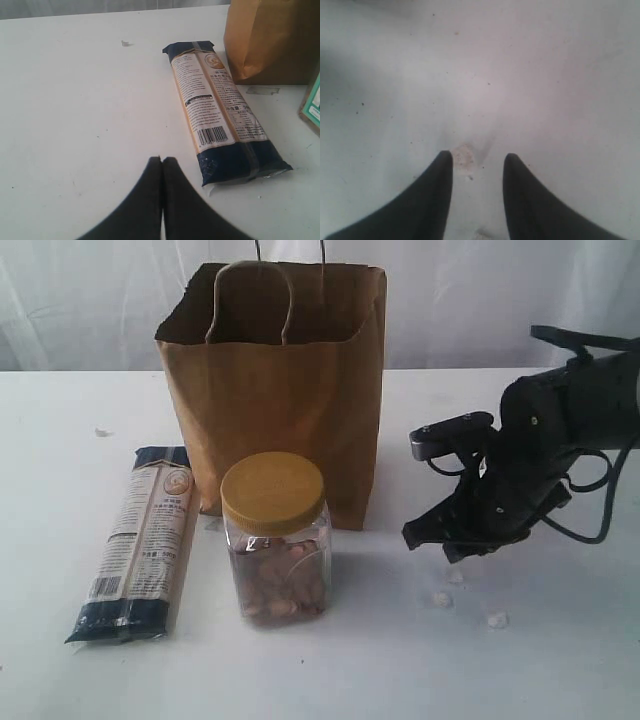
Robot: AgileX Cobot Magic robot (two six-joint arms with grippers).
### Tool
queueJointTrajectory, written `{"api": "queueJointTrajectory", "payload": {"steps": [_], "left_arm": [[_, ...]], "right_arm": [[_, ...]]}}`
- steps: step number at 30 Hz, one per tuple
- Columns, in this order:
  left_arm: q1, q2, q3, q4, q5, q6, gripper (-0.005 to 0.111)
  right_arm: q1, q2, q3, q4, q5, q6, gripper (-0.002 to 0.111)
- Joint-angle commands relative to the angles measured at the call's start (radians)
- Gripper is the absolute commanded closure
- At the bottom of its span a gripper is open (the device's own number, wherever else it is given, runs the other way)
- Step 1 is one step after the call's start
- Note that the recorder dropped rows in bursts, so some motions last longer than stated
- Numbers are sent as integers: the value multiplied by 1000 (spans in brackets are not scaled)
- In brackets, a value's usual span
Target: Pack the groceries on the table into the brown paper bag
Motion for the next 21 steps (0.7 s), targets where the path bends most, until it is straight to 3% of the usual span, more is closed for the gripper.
{"api": "queueJointTrajectory", "payload": {"steps": [1,21], "left_arm": [[3,-5,3,-7,2,-5,107],[3,-5,3,-7,2,-5,107]], "right_arm": [[1,14,4,48,3,-52,74],[1,75,4,48,-22,-52,77]]}}
